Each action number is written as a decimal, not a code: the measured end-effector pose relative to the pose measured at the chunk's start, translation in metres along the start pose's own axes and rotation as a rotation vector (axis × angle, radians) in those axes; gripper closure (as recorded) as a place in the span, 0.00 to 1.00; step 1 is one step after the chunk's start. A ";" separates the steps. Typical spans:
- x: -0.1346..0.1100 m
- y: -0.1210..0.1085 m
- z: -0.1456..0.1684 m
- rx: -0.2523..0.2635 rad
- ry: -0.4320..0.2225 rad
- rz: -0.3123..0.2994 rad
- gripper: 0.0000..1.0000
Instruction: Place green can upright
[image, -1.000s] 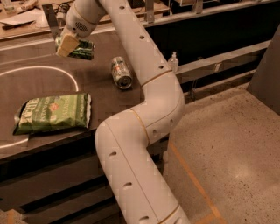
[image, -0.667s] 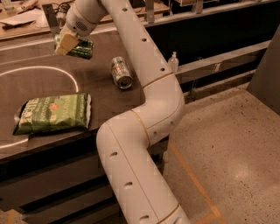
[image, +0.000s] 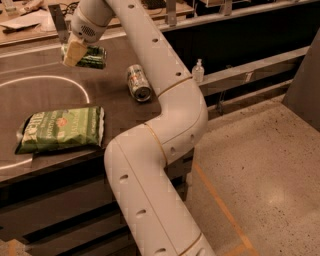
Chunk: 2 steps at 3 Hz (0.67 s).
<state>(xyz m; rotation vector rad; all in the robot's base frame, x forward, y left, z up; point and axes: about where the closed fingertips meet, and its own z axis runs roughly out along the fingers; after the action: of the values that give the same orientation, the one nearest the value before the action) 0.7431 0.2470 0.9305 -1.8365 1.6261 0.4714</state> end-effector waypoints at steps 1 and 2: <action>0.006 0.005 0.008 -0.018 0.112 -0.007 1.00; 0.012 0.010 0.012 -0.032 0.201 -0.004 1.00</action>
Offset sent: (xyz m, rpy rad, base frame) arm -0.0031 -0.0157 -0.0123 -0.3490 0.0537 -0.0176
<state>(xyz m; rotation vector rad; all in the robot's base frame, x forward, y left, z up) 0.7378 0.2457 0.9114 -1.9636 1.7544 0.3212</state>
